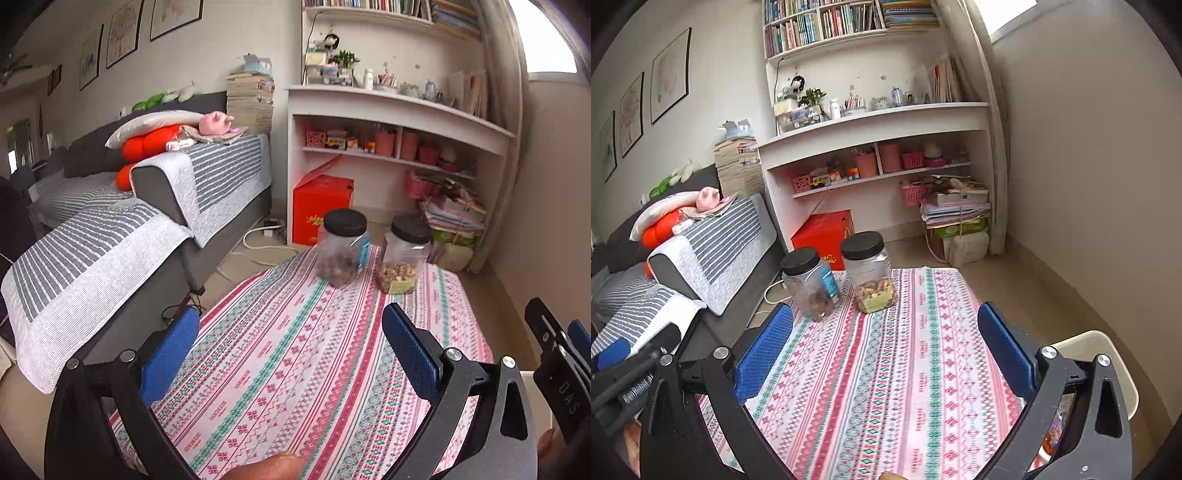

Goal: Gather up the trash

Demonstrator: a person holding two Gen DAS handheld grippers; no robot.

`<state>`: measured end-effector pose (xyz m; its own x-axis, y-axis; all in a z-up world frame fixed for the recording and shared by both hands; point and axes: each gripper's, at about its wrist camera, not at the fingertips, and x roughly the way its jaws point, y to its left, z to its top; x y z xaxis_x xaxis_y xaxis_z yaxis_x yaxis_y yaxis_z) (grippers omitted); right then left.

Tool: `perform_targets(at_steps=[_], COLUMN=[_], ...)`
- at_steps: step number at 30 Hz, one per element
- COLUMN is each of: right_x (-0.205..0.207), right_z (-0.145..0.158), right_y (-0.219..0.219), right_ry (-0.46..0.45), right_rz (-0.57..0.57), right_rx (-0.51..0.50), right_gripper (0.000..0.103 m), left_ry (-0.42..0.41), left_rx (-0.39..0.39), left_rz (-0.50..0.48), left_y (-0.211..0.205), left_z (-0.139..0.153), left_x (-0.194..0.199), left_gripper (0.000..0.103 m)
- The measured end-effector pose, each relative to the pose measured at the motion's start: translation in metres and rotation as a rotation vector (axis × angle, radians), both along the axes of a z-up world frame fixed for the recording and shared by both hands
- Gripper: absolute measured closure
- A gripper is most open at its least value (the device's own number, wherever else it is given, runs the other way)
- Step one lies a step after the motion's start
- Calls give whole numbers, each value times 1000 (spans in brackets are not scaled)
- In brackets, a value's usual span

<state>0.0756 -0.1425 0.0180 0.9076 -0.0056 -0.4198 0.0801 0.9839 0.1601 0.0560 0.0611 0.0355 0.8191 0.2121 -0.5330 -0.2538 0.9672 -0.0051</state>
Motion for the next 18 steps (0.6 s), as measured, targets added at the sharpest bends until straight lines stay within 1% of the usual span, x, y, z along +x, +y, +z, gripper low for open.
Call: perform_targets(at_steps=[4, 8, 14, 18], right_x=[10, 14, 9, 8], right_z=[-4, -9, -7, -7], right_y=[7, 10, 17, 13], right_ry=[25, 50, 30, 33], right_rz=[-13, -6, -14, -38], right_rx=[19, 39, -4, -12], right_gripper=[7, 7, 7, 7], left_ry=[-8, -15, 6, 0], left_rx=[22, 19, 2, 8], left_rz=[23, 48, 50, 40], left_y=[6, 14, 15, 11], left_z=[-3, -4, -5, -4], left_x=[-9, -11, -8, -9], left_gripper=[7, 7, 7, 7])
